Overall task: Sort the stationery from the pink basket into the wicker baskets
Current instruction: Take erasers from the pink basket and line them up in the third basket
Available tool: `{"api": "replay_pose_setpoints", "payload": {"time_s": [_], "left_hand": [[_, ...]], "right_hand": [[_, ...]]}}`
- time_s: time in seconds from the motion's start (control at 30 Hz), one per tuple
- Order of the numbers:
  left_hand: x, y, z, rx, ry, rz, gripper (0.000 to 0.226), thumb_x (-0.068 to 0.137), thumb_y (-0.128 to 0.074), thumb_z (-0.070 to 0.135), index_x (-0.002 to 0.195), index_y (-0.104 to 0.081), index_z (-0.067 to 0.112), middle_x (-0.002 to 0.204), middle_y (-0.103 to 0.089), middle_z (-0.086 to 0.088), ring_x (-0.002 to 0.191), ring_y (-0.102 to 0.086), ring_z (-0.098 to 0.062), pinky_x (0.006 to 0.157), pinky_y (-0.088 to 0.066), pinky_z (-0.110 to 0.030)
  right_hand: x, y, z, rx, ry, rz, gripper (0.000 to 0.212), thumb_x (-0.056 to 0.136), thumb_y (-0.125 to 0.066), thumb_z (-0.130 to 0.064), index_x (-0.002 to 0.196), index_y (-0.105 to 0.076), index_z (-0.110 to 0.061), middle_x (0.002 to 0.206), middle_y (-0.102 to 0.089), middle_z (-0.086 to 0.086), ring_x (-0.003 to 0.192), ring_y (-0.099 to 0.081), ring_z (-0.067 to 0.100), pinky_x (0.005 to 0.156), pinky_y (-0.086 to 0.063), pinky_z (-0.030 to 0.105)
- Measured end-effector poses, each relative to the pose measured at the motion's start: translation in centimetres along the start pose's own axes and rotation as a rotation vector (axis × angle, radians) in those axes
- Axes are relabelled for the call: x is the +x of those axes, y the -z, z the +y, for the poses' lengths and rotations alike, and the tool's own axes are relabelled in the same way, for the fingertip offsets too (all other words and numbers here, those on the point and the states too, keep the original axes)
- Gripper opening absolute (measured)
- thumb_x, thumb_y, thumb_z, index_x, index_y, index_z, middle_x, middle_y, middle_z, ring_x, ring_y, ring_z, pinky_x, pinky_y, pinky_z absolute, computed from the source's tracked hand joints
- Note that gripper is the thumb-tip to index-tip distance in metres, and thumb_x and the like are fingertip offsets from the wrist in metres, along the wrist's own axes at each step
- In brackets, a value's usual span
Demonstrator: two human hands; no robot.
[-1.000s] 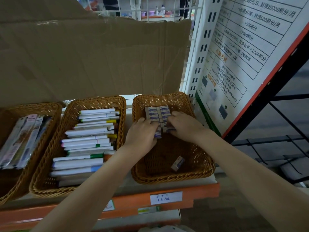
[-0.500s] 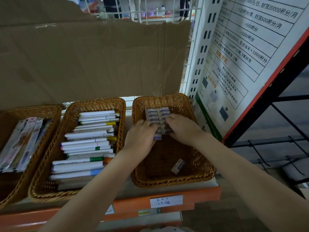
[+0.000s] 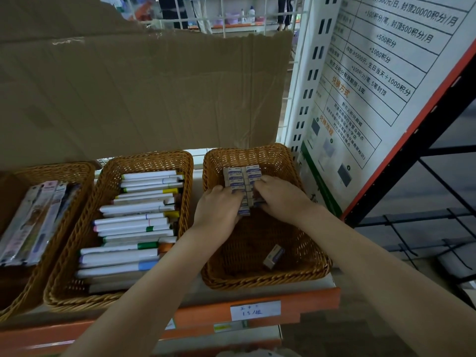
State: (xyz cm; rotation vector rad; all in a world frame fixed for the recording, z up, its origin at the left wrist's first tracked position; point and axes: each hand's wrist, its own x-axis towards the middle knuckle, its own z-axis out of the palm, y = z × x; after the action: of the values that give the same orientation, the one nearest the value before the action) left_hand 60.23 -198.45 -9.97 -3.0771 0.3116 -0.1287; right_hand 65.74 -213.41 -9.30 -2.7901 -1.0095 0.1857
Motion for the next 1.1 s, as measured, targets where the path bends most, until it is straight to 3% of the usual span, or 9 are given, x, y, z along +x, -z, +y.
{"api": "replay_pose_setpoints", "payload": {"time_s": [0.17,0.33,0.47,0.57,0.67,0.8,0.97,1.1], "left_hand": [[-0.2,0.6,0.0,-0.038,0.007,-0.026,0.034,0.092,-0.054,0.039,0.116,-0.053,0.015,0.119,-0.057,-0.003,0.112,-0.048,-0.021,0.089,-0.04,-0.03],[-3.1,2.7,0.7,-0.1,0.072,0.098,0.026,0.095,-0.048,0.038,0.113,-0.055,0.021,0.111,-0.057,0.001,0.106,-0.05,-0.018,0.079,-0.042,-0.028],[-7.3,4.0,1.9,-0.132,0.079,0.218,0.016,0.089,-0.058,0.035,0.093,-0.064,0.02,0.088,-0.063,0.003,0.086,-0.06,-0.018,0.066,-0.046,-0.028],[-9.9,3.2,2.9,-0.196,-0.006,0.326,0.023,0.088,-0.055,0.034,0.08,-0.068,0.017,0.074,-0.065,0.002,0.068,-0.063,-0.018,0.057,-0.05,-0.031],[-11.4,1.7,3.6,-0.233,-0.082,0.341,0.037,0.091,-0.04,0.038,0.079,-0.069,0.018,0.074,-0.064,0.003,0.067,-0.062,-0.016,0.058,-0.051,-0.029],[-11.8,0.1,4.0,-0.186,-0.098,0.357,0.04,0.094,-0.038,0.036,0.075,-0.068,0.018,0.071,-0.063,0.003,0.065,-0.061,-0.016,0.06,-0.049,-0.029],[-11.5,-0.7,4.4,-0.111,-0.08,0.419,0.039,0.094,-0.039,0.031,0.071,-0.065,0.017,0.068,-0.061,0.0,0.061,-0.059,-0.019,0.061,-0.046,-0.03],[-11.7,-0.8,4.5,-0.094,-0.075,0.441,0.038,0.094,-0.039,0.03,0.071,-0.066,0.016,0.068,-0.061,-0.001,0.061,-0.059,-0.02,0.061,-0.047,-0.031]], "right_hand": [[-0.4,0.8,-0.2,0.022,-0.025,-0.032,0.035,0.093,-0.055,-0.019,0.126,-0.05,-0.011,0.128,-0.048,0.007,0.119,-0.045,0.022,0.097,-0.041,0.031],[-3.3,2.1,-0.7,0.062,0.048,-0.046,0.033,0.09,-0.06,-0.019,0.122,-0.054,-0.016,0.121,-0.049,-0.001,0.11,-0.047,0.014,0.077,-0.032,0.019],[-6.9,2.4,-1.3,0.122,0.104,-0.093,0.03,0.087,-0.063,-0.014,0.117,-0.059,-0.017,0.114,-0.053,-0.004,0.102,-0.049,0.007,0.081,-0.039,0.018],[-8.3,1.7,-1.9,0.084,0.111,-0.191,0.03,0.087,-0.061,-0.013,0.118,-0.059,-0.014,0.115,-0.054,0.002,0.108,-0.048,0.016,0.089,-0.041,0.029],[-8.5,1.0,-2.0,0.035,0.098,-0.22,0.029,0.088,-0.057,-0.01,0.117,-0.059,-0.01,0.114,-0.054,0.006,0.108,-0.048,0.02,0.09,-0.041,0.035],[-7.9,0.3,-2.3,-0.001,0.067,-0.205,0.026,0.087,-0.054,-0.003,0.111,-0.059,-0.01,0.11,-0.054,0.005,0.105,-0.048,0.02,0.085,-0.044,0.038],[-6.7,0.6,-2.3,0.045,0.038,-0.139,0.016,0.09,-0.061,-0.02,0.105,-0.06,-0.015,0.104,-0.052,-0.001,0.094,-0.048,0.013,0.076,-0.039,0.026],[-5.0,1.2,-1.9,0.04,-0.056,-0.035,0.012,0.09,-0.059,-0.019,0.101,-0.058,-0.015,0.106,-0.053,0.0,0.095,-0.05,0.014,0.073,-0.036,0.024]]}}
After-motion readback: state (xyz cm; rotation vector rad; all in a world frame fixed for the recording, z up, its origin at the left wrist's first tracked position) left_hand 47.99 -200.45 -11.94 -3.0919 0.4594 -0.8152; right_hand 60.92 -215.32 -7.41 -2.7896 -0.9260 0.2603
